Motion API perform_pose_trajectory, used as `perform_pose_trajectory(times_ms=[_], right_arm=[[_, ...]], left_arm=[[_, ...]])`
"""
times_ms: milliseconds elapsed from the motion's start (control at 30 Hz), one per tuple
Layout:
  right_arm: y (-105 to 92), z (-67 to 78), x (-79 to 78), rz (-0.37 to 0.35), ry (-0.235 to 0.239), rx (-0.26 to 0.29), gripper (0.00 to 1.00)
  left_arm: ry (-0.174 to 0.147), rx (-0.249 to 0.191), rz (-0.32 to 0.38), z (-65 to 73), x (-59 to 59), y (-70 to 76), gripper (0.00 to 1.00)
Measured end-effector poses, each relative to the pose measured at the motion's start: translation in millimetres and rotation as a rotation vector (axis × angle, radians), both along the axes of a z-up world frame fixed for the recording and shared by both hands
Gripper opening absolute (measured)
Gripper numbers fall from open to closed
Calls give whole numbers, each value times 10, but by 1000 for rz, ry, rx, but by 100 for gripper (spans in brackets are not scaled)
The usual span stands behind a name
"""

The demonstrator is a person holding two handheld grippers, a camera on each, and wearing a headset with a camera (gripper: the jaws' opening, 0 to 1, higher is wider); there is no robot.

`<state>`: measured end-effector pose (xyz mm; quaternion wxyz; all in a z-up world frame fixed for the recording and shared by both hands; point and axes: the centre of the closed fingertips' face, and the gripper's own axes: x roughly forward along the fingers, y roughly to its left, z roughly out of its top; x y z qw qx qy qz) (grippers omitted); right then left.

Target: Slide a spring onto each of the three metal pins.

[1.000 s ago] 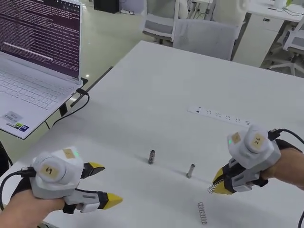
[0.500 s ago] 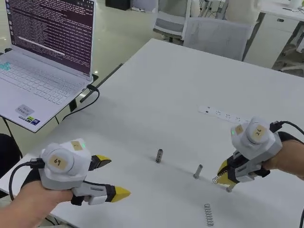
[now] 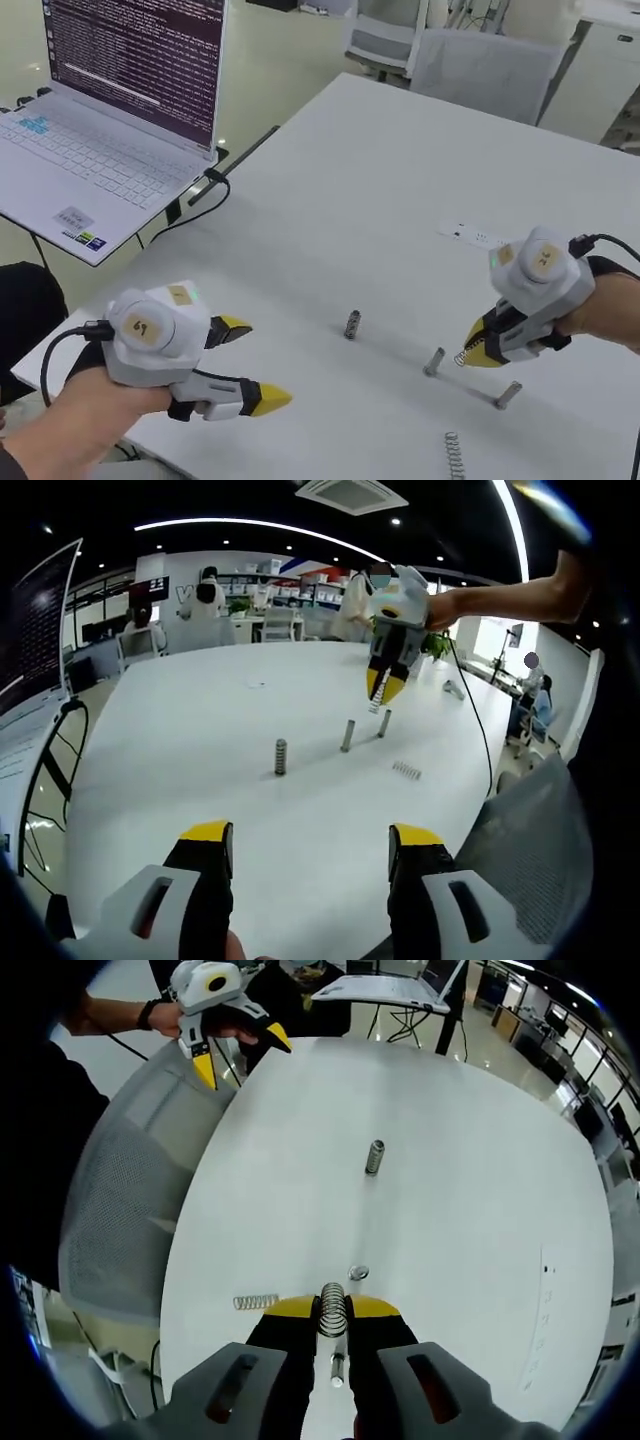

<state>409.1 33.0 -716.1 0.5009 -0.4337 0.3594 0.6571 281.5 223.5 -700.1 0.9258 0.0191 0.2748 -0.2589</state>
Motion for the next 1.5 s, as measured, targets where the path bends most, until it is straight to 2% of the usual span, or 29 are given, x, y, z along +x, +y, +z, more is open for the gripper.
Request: perform_pose_trajectory(times_ms=[200, 700, 933, 1500], right_arm=[[37, -70, 46, 25, -10, -27, 8], [151, -183, 159, 64, -33, -54, 8], [193, -210, 163, 74, -30, -61, 8], [189, -380, 171, 125, -45, -123, 9]], left_arm=[[-3, -5, 8, 30, -2, 6, 58], [-1, -12, 28, 31, -10, 67, 58], [1, -17, 36, 16, -18, 92, 58], [7, -20, 48, 9, -22, 137, 58]])
